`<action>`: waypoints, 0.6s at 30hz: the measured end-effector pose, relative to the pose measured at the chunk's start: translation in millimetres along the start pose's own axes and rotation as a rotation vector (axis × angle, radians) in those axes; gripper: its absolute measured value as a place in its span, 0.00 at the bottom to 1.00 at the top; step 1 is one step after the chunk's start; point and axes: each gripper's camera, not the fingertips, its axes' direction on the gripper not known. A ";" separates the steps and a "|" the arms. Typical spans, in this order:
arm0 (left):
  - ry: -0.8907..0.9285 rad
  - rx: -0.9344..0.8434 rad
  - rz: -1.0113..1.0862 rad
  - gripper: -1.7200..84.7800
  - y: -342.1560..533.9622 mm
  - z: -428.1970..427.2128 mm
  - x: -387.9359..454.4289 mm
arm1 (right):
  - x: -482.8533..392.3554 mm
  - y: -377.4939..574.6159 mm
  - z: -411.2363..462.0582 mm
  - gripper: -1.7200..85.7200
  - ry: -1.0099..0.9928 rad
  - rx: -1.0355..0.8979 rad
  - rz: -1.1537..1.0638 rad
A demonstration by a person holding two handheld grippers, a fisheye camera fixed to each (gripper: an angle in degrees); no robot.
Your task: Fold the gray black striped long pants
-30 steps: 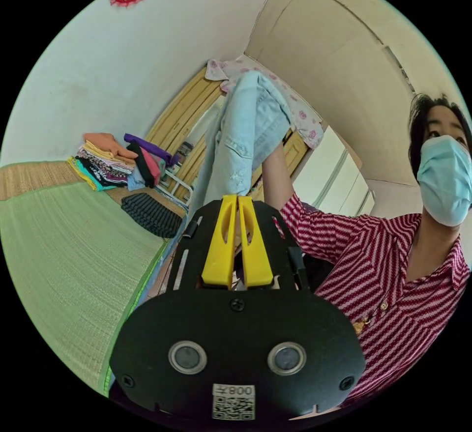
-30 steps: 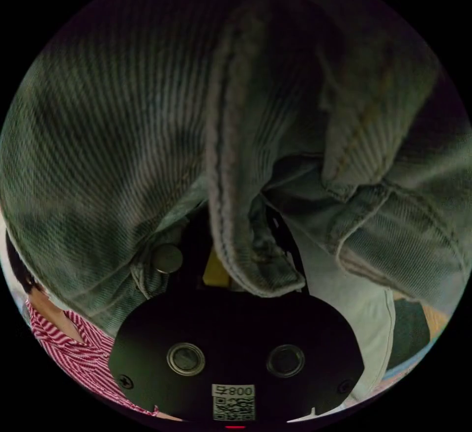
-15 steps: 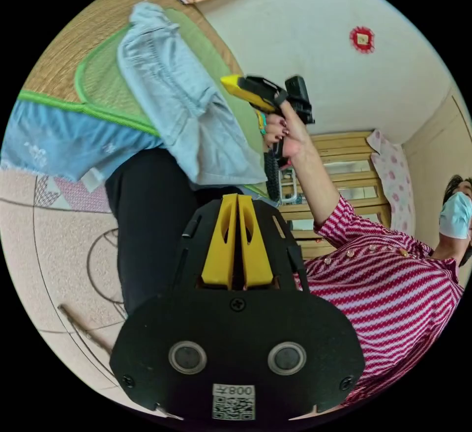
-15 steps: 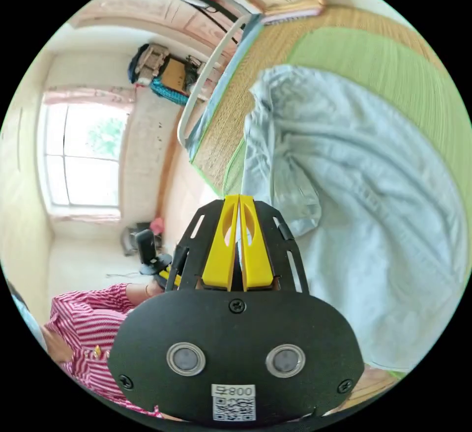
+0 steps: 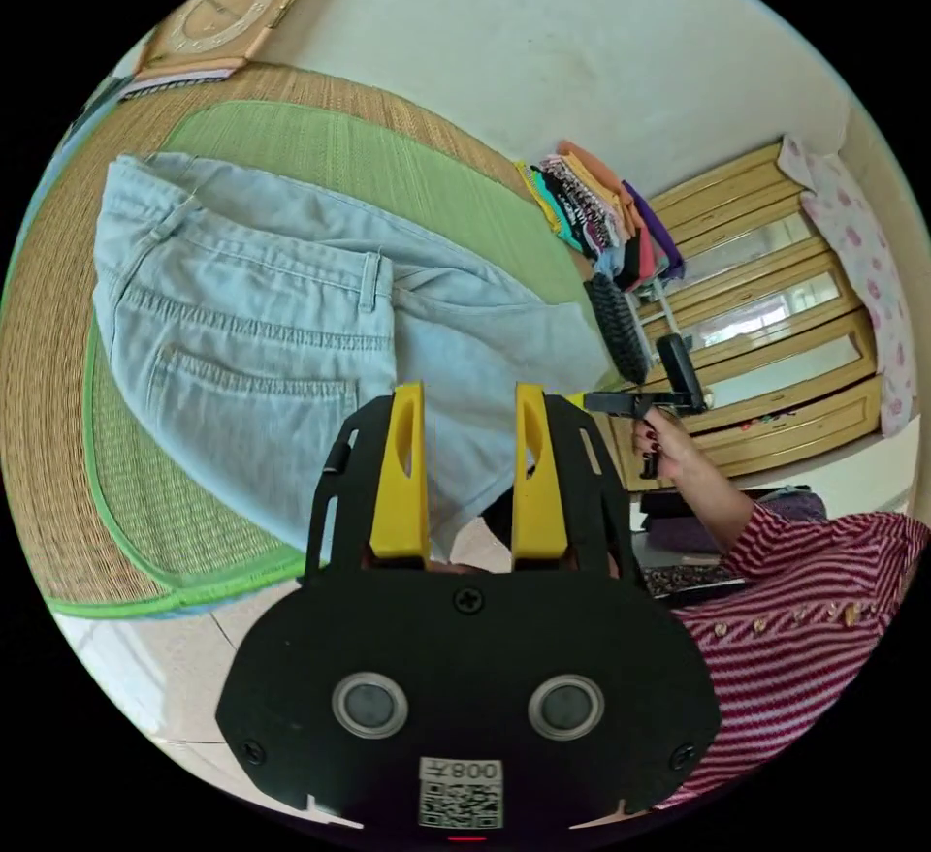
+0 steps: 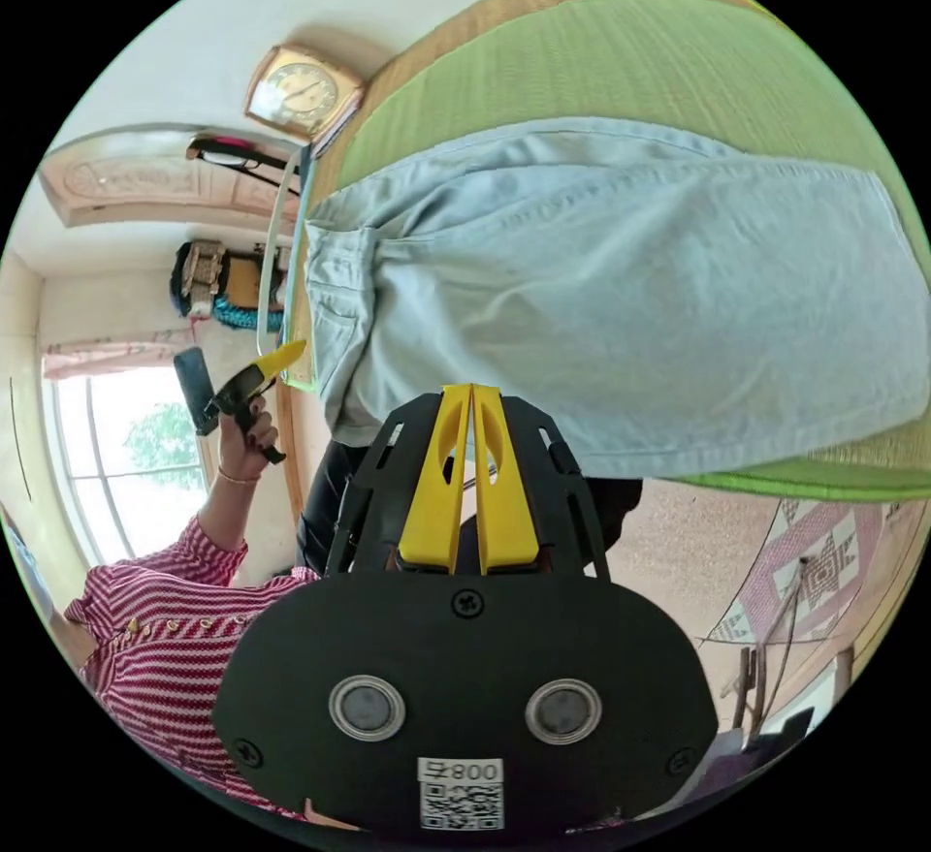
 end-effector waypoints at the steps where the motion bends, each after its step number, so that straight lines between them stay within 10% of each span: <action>1: -0.072 -0.038 -0.012 0.18 -15.5 8.0 3.8 | -2.0 13.1 -7.0 0.02 -0.009 0.004 0.030; 10: -0.416 -0.227 0.021 0.07 -68.9 18.4 15.5 | -49.5 70.1 -55.9 0.02 -0.023 0.003 0.106; 18: -0.321 0.213 -0.245 0.03 1.8 -142.9 -6.0 | -82.2 93.2 -106.5 0.02 -0.056 0.026 0.120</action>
